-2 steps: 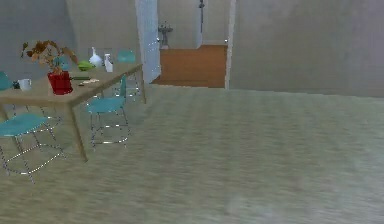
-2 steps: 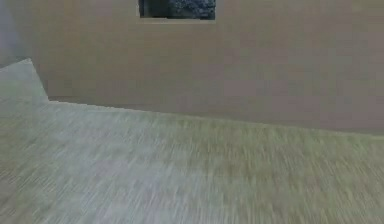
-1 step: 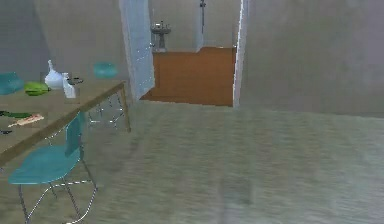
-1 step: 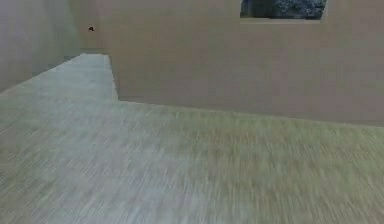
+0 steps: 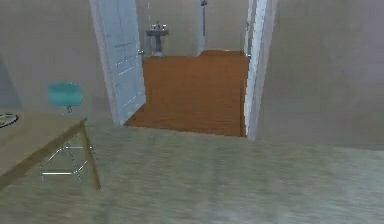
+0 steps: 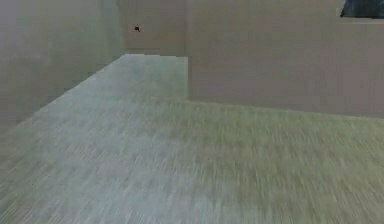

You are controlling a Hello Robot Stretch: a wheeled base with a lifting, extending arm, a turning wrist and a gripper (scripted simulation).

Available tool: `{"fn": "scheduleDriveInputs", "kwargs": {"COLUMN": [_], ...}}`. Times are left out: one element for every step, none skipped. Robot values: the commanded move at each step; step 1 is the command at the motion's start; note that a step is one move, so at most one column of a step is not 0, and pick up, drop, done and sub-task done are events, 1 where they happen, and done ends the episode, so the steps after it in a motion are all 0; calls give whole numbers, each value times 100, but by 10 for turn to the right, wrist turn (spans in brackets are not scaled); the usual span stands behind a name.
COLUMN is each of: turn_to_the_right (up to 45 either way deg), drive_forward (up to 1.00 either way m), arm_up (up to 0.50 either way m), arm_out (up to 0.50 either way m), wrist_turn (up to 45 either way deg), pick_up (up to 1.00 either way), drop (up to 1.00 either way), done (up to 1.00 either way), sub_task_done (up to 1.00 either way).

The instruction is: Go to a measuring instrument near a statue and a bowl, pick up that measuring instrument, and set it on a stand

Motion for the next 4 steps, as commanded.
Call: {"fn": "scheduleDriveInputs", "kwargs": {"turn_to_the_right": [0, 0, 0, -60], "drive_forward": [100, 100, 100, 0], "arm_up": [0, 0, 0, 0], "arm_out": [0, 0, 0, 0], "wrist_turn": [0, 0, 0, 0], "pick_up": [0, 0, 0, 0], "drop": [0, 0, 0, 0], "done": [0, 0, 0, 0], "sub_task_done": [0, 0, 0, 0]}}
